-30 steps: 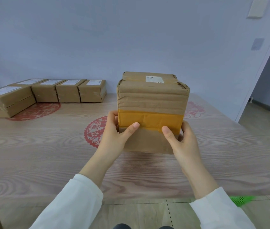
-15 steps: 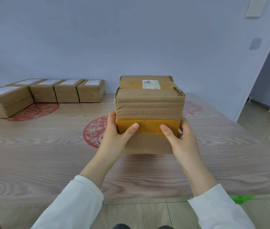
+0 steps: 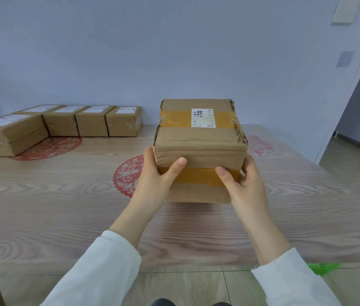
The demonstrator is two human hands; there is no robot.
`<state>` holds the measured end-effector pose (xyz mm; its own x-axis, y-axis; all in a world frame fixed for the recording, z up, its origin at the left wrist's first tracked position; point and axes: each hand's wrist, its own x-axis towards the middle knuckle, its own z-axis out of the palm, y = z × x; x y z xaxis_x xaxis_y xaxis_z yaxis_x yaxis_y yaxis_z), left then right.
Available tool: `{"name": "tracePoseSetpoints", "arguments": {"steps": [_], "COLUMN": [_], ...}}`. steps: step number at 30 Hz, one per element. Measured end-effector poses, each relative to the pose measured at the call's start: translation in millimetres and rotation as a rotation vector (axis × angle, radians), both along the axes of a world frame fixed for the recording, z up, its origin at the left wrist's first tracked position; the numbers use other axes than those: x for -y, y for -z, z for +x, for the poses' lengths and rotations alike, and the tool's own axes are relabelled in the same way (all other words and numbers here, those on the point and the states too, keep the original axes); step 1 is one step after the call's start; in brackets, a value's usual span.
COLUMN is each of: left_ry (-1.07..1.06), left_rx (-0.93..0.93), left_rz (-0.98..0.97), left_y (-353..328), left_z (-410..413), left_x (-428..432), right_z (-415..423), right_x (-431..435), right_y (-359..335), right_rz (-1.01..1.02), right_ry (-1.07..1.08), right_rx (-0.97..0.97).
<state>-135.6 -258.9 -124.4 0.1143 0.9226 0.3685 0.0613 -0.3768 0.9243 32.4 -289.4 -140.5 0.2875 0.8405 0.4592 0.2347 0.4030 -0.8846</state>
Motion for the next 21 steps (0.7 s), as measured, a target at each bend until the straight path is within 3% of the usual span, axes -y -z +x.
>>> {"name": "tracePoseSetpoints", "arguments": {"steps": [7,12,21], "left_ry": [0.055,0.07,0.1], "left_rx": [0.024,0.121,0.16], "left_rz": [0.018,-0.074,-0.132], "left_y": [4,-5,3], "left_z": [1,0,-3], "left_x": [2,0,-5], "right_z": [2,4,2], "right_x": [2,2,7], "right_y": [-4,0,-3], "right_rz": [0.032,0.062,-0.013], "right_ry": [-0.016,-0.022,-0.023], "right_rx": [-0.064,-0.084,-0.095]}}
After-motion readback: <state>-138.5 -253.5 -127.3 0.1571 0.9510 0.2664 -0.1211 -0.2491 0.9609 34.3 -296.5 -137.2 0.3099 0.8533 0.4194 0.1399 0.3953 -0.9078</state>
